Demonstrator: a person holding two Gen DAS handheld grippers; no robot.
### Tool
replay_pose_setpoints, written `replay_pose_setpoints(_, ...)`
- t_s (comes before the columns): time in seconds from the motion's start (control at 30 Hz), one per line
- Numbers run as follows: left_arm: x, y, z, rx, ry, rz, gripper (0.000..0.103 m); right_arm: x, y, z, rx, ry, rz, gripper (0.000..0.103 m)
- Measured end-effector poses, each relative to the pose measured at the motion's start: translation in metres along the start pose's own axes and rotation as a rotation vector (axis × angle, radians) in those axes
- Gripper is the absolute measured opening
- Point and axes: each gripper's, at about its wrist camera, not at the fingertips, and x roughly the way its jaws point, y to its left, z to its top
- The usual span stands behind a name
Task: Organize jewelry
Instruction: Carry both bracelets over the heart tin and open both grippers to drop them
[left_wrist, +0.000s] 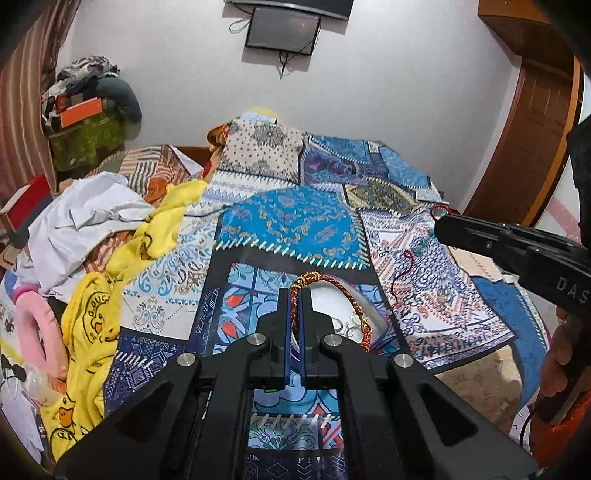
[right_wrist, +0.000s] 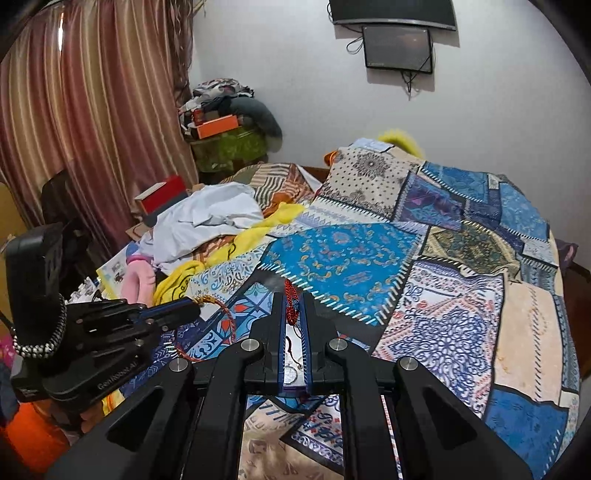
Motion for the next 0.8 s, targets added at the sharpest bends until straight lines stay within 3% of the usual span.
replay_pose_setpoints(0.8, 0.063, -0.009, -0.008, 0.047, 0.091, -0.041, 0.001, 0.075, -0.005, -0.015, 0.006, 0.175, 0.031, 0.007)
